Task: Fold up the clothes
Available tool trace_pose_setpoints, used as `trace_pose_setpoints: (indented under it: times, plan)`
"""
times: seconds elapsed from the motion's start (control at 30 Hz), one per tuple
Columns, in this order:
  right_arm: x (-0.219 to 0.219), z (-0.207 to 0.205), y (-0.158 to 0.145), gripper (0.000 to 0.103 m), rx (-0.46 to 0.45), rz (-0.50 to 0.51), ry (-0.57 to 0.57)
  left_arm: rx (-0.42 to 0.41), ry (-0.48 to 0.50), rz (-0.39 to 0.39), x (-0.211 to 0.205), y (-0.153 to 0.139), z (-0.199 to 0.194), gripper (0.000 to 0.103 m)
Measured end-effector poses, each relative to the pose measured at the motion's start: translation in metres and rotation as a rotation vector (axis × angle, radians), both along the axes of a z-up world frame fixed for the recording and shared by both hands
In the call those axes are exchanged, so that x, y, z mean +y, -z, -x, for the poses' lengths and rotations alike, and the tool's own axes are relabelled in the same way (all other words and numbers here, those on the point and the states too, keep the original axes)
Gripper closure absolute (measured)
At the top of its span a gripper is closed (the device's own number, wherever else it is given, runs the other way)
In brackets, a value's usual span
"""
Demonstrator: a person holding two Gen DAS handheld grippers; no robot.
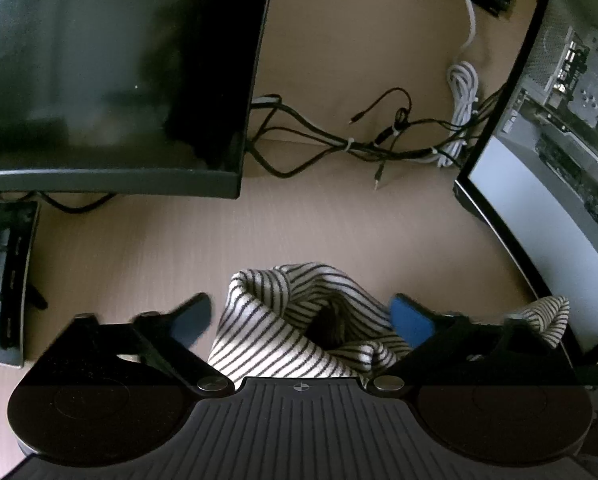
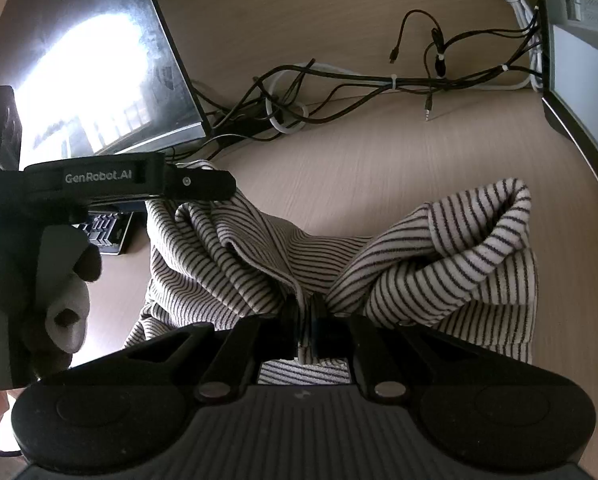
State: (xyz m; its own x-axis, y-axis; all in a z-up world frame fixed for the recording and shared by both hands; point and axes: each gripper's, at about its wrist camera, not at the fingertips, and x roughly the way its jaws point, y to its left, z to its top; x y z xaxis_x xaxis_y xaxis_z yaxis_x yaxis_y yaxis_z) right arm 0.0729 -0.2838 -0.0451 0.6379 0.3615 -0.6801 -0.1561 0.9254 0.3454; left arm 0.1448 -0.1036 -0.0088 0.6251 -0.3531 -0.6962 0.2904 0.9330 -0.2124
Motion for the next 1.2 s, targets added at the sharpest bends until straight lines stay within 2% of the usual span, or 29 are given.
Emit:
trace_pose_setpoints:
  times: [0.03,0.33,0.43,0.63,0.8,0.9,1.0,1.07,1.17,1.2]
  plan:
    - [0.000,0.000,0.000,0.097,0.000,-0.001,0.000,0.007,0.001,-0.001,0.001,0.000,0.000,0.039]
    - [0.001,0.003,-0.002,0.097,0.002,0.001,0.002,-0.005,0.001,0.006,0.008,-0.007,0.009,0.060]
    - [0.002,0.005,-0.004,0.097,0.001,-0.001,0.010,-0.012,-0.002,0.014,0.012,-0.011,0.015,0.075]
    - [0.005,0.016,-0.009,0.097,0.001,0.008,0.015,-0.025,0.017,0.054,0.028,-0.011,0.044,0.080]
    - [0.009,0.027,-0.001,0.097,0.039,0.028,0.003,-0.002,0.024,0.038,0.040,0.001,0.074,0.080]
    - [0.007,0.030,0.003,0.098,0.052,0.031,0.002,-0.002,0.001,0.066,0.054,-0.005,0.082,0.078]
    - [0.006,0.032,0.006,0.098,0.058,0.028,0.009,-0.108,-0.026,0.109,0.064,-0.039,0.085,0.067]
    - [0.005,0.033,0.009,0.098,0.065,0.026,0.012,-0.171,-0.012,0.144,0.060,-0.060,0.084,0.057]
    - [0.008,0.034,0.013,0.098,0.074,0.029,0.007,-0.194,0.091,0.181,0.033,-0.072,0.074,0.041]
    - [0.008,0.034,0.014,0.098,0.079,0.028,0.006,-0.181,0.127,0.170,0.020,-0.067,0.071,0.040]
